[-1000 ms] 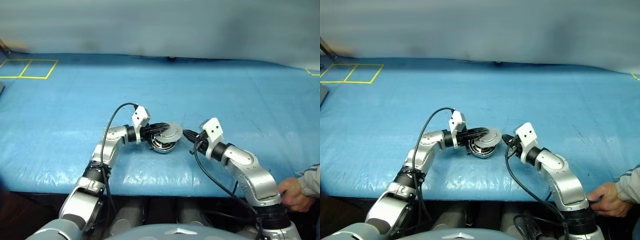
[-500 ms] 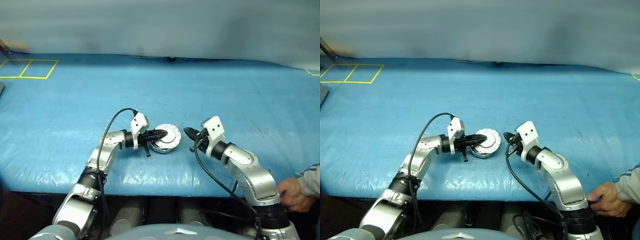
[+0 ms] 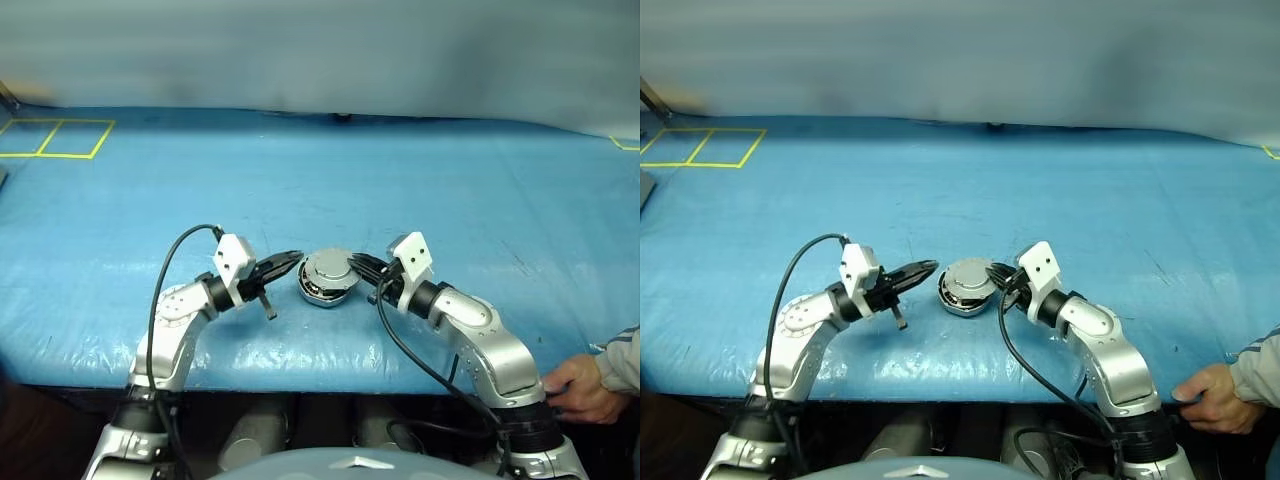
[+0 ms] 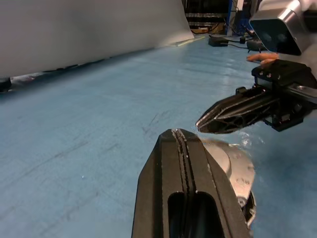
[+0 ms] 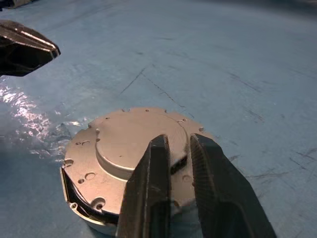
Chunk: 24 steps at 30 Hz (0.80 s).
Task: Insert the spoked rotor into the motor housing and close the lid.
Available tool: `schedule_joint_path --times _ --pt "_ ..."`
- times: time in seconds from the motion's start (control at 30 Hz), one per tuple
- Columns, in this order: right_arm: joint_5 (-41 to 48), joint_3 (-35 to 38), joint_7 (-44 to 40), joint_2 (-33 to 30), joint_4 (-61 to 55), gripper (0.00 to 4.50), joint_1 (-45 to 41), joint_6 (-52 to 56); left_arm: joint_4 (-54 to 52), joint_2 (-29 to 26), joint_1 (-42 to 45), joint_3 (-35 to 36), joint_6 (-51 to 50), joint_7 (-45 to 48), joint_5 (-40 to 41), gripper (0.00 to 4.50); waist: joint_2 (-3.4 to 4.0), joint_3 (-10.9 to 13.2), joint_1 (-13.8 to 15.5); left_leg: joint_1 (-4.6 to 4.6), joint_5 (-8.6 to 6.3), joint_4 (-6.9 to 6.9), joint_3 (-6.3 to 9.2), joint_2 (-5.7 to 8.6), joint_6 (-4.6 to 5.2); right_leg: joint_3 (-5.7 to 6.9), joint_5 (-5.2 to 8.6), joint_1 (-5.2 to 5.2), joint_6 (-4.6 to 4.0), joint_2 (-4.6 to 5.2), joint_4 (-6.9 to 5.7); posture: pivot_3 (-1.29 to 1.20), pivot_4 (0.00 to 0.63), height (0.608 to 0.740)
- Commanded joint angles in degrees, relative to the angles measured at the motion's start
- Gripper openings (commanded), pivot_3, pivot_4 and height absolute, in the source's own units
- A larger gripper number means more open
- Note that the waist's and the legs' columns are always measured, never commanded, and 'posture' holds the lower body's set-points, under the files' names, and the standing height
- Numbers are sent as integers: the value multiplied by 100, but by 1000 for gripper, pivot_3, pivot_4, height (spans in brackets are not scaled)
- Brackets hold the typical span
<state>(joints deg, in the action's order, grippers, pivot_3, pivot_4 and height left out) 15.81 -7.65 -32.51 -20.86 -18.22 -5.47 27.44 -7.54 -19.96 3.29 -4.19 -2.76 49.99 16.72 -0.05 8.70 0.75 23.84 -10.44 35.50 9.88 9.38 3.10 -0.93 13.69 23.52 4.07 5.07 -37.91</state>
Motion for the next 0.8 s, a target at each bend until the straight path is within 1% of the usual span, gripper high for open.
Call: schedule_joint_path --times 0.03,0.3,0.37,0.63,0.8 --pt "-101 -164 -47 53 -39 1946 -180 -232 -396 -135 -312 -20 279 -152 -192 0 0 0 12 -1 0 0 0 -1 0 1 0 -1 -1 0 -1 0 150 740" --pt "-194 -377 -132 80 73 4477 -348 -227 -181 -114 -563 19 601 -226 -113 0 0 0 24 0 0 -1 0 -1 0 2 2 -1 -2 0 0 0 150 740" --pt "-166 -392 -149 109 102 4477 -355 -196 8 -194 -566 9 709 -182 -202 0 1 0 14 -1 0 -4 0 -1 -1 2 2 0 -3 1 0 0 150 740" --pt "-296 -497 -101 167 397 4477 -388 -257 520 -134 -476 30 1376 -312 -360 0 1 -1 16 -2 1 -11 0 0 -1 2 3 1 -4 2 3 0 150 740" --pt "-387 -558 -86 207 516 4477 -410 -298 700 -130 -450 55 1607 -300 -303 0 1 -1 9 -3 1 -11 0 0 -1 2 3 2 -4 1 2 0 150 740"
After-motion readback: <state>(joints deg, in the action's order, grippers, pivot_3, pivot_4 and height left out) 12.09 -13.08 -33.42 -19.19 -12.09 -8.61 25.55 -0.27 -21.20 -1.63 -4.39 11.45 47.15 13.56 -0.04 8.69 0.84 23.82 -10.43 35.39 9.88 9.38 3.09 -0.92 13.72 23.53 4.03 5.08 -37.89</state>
